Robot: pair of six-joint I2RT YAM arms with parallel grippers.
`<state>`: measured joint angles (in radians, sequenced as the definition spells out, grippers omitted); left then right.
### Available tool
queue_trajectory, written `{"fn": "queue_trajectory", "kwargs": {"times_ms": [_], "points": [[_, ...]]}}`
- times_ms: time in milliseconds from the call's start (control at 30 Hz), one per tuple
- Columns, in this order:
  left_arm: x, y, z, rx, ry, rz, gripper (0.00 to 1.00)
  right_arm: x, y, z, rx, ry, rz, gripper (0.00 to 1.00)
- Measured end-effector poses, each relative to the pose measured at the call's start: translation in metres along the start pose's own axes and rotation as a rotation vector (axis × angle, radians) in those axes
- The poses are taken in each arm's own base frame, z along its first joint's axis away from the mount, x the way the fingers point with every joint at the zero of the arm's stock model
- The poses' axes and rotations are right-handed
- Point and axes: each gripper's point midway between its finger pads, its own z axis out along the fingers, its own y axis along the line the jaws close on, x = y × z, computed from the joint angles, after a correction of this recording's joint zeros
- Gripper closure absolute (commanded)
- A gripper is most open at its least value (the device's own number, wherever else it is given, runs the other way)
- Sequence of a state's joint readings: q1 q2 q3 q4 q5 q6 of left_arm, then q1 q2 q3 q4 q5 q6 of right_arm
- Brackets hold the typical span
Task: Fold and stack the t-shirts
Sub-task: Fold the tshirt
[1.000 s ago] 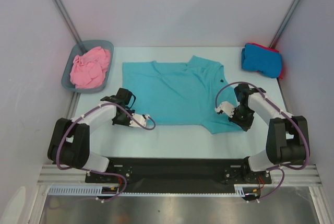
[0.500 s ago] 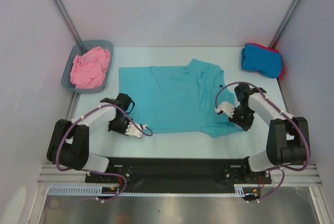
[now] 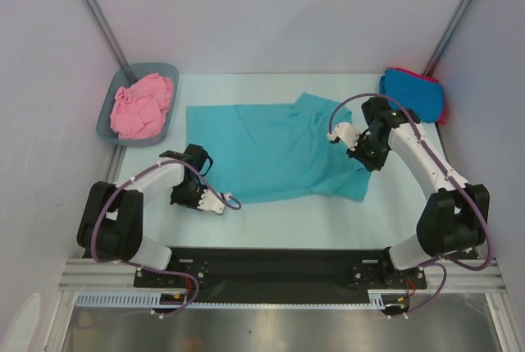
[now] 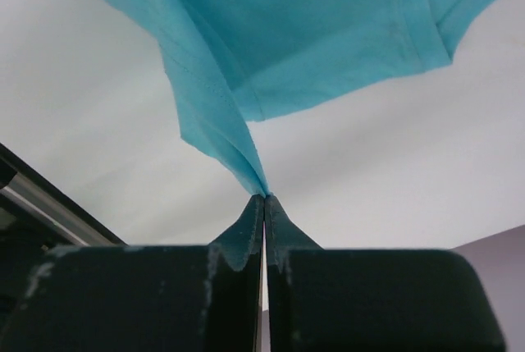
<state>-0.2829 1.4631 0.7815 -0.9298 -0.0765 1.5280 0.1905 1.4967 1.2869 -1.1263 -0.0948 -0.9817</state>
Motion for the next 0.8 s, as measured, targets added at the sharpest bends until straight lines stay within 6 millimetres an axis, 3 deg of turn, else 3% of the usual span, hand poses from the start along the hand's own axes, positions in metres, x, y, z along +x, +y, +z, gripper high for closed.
{"fn": "queue_trajectory", "kwargs": {"times_ms": [133,333,567,800], "points": [[0.000,0.004,-0.002,-0.009,0.000,-0.006,1.00,-0.004,0.011,0.006,-0.025,0.008,-0.020,1.00],[0.000,0.006,-0.002,-0.017,0.002,-0.014,1.00,0.006,0.019,0.020,-0.040,0.044,-0.020,1.00],[0.005,0.014,-0.002,-0.038,0.005,-0.060,1.00,0.020,0.007,0.031,-0.013,0.068,0.014,1.00],[0.013,0.037,-0.017,-0.096,-0.009,-0.137,1.00,0.027,-0.008,0.039,0.016,0.077,0.048,1.00]]}}
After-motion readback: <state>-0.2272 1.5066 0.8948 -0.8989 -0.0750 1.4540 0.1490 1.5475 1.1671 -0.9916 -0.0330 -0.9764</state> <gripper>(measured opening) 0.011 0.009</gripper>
